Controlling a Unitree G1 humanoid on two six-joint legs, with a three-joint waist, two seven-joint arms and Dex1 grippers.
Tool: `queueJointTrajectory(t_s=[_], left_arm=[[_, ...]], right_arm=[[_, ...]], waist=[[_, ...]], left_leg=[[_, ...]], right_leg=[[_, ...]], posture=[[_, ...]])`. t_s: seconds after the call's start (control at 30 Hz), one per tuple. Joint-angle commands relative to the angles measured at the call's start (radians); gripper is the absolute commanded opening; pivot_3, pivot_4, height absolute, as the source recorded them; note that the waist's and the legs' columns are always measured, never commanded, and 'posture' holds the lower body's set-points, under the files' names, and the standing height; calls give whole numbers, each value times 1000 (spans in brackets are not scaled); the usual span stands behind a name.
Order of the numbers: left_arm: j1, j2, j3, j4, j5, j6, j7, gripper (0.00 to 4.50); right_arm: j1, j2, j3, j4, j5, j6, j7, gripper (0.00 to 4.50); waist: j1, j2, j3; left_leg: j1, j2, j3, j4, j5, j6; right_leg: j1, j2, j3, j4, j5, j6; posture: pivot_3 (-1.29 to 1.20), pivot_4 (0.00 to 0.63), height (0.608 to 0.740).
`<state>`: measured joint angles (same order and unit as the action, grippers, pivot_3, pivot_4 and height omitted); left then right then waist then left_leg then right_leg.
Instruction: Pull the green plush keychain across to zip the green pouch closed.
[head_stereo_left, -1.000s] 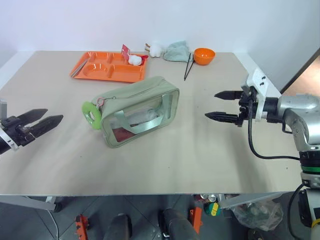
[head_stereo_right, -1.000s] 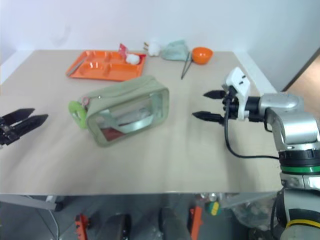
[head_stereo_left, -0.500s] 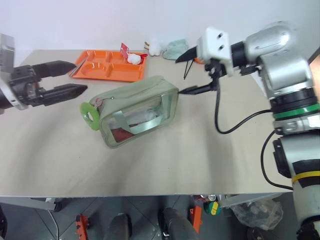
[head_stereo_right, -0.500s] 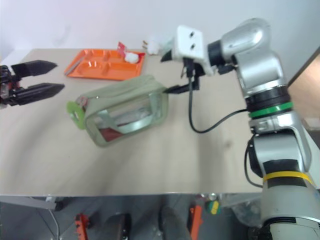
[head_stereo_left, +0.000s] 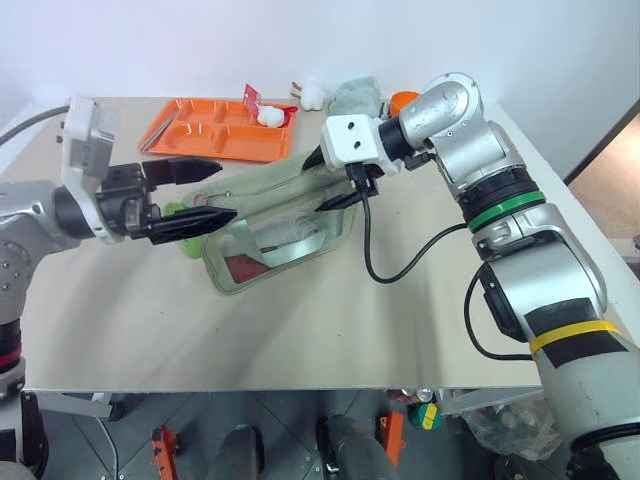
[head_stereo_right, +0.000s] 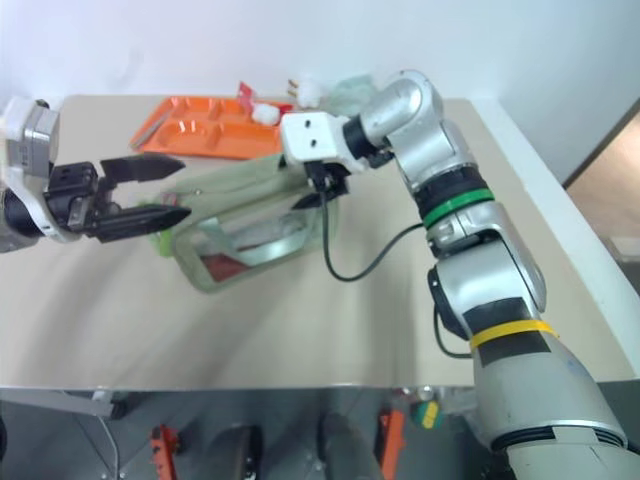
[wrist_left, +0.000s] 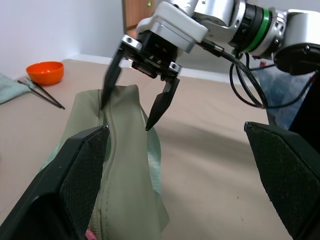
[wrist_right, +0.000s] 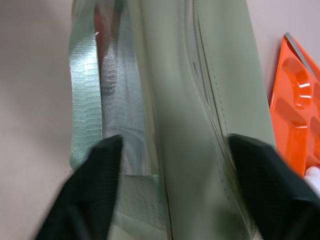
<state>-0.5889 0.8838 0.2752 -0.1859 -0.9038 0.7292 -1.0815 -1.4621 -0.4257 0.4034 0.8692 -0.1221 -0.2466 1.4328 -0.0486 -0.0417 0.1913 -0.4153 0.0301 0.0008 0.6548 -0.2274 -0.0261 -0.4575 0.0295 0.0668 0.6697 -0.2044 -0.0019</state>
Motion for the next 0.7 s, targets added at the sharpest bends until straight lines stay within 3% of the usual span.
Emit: queueJointTrajectory(t_s=[0.03, 0.17, 0.23, 0.43, 0.7], left_arm=[[-1, 9, 45, -37, -27, 6, 15, 4500], [11, 13, 47, -26, -12, -5, 18, 4500], [12, 11, 49, -22, -13, -6, 20, 4500], [11, 9, 49, -15, -11, -9, 25, 4500], [38, 6, 98, -11, -18, -22, 54, 4500]], right_arm=[[-17, -4, -24, -13, 9, -20, 34, 2011], [-5, -4, -26, -19, 9, -21, 49, 534], [-3, -5, -24, -16, 4, -25, 48, 23], [-4, -5, -33, -4, -11, 21, 3, 23], [12, -102, -48, -88, -51, 307, -56, 23]], waist=[[0, 0, 0], [0, 0, 0], [0, 0, 0], [0, 0, 0], [3, 0, 0]], left_leg=[[0, 0, 0, 0, 0, 0], [1, 0, 0, 0, 0, 0], [1, 0, 0, 0, 1, -1], [2, 0, -1, 1, 2, -3], [2, -1, -1, 1, 3, -5]], right_leg=[[0, 0, 0, 0, 0, 0], [0, 1, 0, 2, 0, 0], [0, 1, 0, 3, 0, 0], [0, 1, 0, 5, 0, 0], [0, 0, 0, 9, -3, 4]], posture=[[0, 150, 740], [0, 150, 740], [0, 150, 740], [0, 150, 740], [0, 150, 740]])
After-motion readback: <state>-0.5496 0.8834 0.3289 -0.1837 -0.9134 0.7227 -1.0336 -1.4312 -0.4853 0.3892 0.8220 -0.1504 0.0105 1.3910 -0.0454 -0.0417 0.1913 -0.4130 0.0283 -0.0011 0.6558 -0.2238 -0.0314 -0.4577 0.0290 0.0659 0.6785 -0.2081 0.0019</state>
